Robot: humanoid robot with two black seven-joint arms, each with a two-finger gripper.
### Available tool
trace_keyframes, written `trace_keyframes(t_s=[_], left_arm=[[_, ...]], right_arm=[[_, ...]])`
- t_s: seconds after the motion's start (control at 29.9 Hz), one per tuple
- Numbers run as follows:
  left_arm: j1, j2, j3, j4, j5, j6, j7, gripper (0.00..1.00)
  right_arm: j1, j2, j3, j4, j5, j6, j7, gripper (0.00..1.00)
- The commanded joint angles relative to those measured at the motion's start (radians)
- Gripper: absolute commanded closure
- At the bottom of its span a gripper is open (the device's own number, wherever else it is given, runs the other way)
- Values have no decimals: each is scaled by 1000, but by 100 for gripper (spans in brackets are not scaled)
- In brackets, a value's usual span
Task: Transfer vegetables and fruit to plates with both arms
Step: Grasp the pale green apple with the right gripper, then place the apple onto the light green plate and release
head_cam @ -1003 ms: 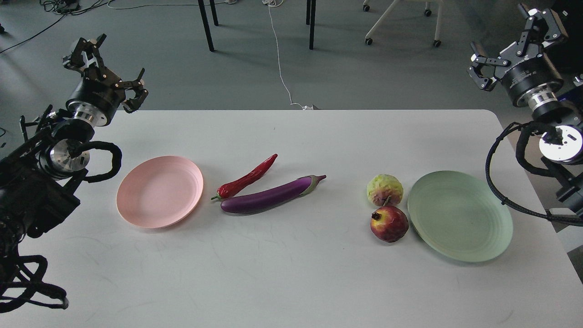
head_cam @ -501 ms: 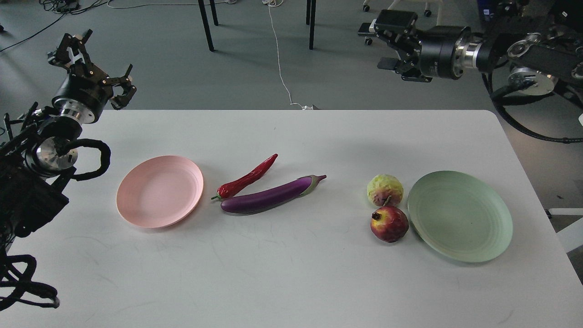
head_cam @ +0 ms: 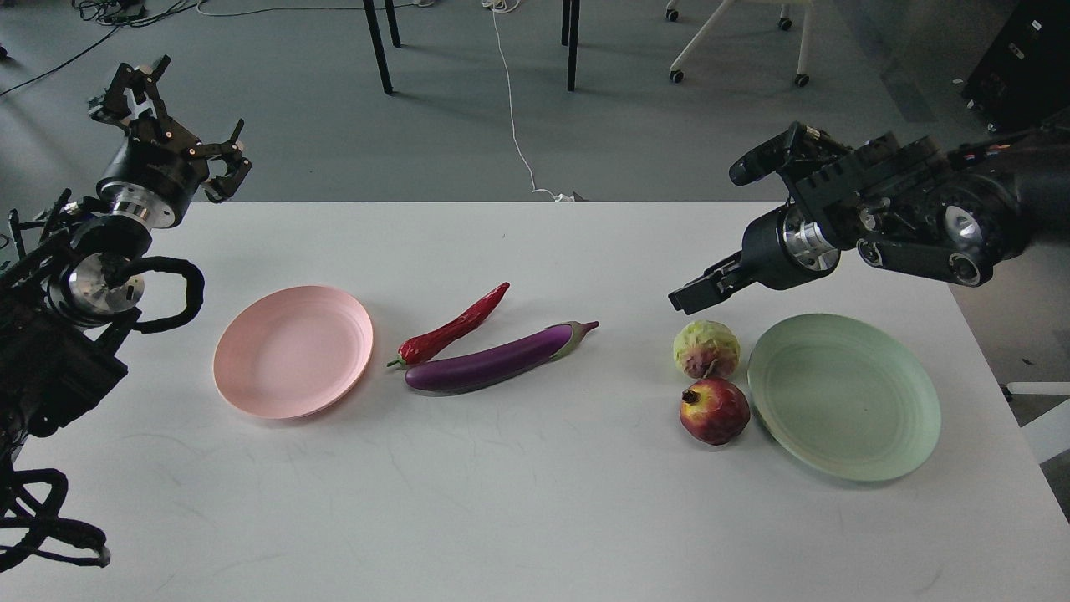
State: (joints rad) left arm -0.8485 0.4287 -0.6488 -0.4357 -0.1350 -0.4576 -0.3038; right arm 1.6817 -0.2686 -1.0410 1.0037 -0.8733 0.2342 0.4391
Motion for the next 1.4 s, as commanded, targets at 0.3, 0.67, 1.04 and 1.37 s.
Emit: trace_keyframes(t_s=[0.3, 0.67, 1.04, 1.37], left_arm=[[0, -1, 2, 0, 2, 2, 2, 2], [2, 5, 2, 0, 2, 2, 2, 2], [12, 21, 2, 0, 0, -3, 0, 2], [12, 19, 2, -3, 2, 0, 0, 2]], right_arm=[[-108, 9, -28, -23, -7, -15, 7, 20], [-148, 55, -27, -77, 0, -10, 4, 47], [67, -187, -28, 84, -27, -1, 1, 55], [-76, -432, -16, 81, -196, -10, 0, 51]])
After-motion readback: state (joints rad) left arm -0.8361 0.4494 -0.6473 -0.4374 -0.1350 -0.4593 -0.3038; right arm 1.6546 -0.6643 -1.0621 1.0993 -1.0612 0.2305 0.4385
